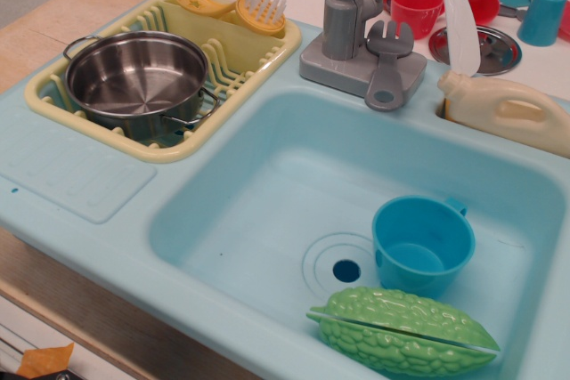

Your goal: Put brush into pot or pan

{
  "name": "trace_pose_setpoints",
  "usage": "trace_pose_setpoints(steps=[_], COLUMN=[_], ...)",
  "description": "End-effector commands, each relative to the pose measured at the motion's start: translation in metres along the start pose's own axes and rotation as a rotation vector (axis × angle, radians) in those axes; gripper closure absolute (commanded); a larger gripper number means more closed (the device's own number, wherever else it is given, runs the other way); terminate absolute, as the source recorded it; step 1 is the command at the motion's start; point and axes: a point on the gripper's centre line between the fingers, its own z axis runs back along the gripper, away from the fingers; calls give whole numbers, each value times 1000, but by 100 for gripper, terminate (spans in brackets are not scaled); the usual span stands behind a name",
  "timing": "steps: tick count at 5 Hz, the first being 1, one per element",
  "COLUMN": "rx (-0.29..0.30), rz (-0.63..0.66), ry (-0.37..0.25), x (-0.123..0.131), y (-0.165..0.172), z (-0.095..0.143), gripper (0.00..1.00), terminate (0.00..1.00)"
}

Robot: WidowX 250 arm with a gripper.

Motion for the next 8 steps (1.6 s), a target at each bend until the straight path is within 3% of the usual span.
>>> trace_pose_setpoints(steps=[1, 7, 8], rx=[0, -107, -116], rz=[0, 25, 29], ry=[0, -79, -88], x=[0, -6, -8], y=[0, 6, 7], z=[0, -53, -59], gripper=[0, 0, 100], terminate=[0, 0, 0])
